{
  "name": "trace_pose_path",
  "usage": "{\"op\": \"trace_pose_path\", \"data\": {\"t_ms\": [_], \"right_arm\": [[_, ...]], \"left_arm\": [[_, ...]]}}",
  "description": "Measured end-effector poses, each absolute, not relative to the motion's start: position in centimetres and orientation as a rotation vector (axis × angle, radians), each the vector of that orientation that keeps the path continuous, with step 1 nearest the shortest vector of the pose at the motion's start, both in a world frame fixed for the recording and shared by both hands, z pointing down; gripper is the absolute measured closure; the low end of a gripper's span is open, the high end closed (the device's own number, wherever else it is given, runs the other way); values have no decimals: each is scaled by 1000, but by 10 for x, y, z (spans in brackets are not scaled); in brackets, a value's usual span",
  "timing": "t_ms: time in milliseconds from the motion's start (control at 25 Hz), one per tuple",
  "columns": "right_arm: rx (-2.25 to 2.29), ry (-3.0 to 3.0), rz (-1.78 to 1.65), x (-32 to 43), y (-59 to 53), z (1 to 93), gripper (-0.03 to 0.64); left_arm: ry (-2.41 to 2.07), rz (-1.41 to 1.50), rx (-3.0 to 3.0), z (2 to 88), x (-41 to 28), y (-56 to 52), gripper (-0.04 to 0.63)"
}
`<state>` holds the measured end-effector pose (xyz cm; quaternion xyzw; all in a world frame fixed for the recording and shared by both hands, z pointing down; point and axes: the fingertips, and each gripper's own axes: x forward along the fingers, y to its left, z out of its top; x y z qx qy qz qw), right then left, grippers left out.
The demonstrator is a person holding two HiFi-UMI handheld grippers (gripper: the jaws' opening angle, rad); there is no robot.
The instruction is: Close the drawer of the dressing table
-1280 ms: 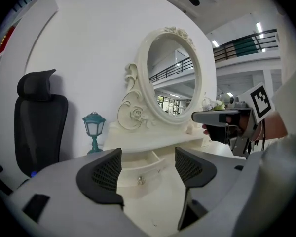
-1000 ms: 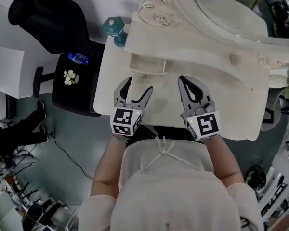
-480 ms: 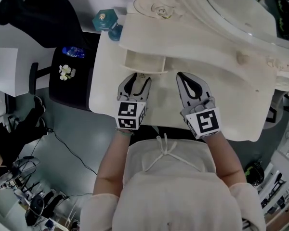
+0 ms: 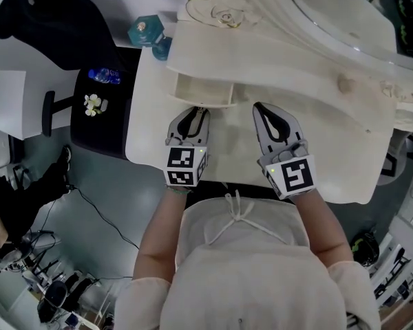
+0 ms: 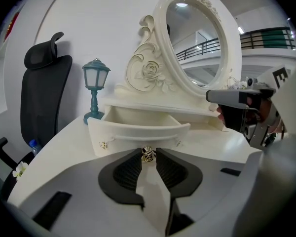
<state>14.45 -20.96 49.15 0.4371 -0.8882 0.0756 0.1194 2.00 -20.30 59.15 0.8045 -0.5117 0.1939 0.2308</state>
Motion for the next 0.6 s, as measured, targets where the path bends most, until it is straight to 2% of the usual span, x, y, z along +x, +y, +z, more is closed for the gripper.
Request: {"op": "trace_pose_path", "data": {"t_ms": [360, 600], "right_arm": [[1280, -2539, 318, 147, -210, 501, 611], [1287, -2565, 221, 154, -219, 501, 611]], "left_arm": [[-1383, 548, 2214, 592, 25, -223, 491], [-1398, 532, 2219, 592, 26, -238, 491]]}}
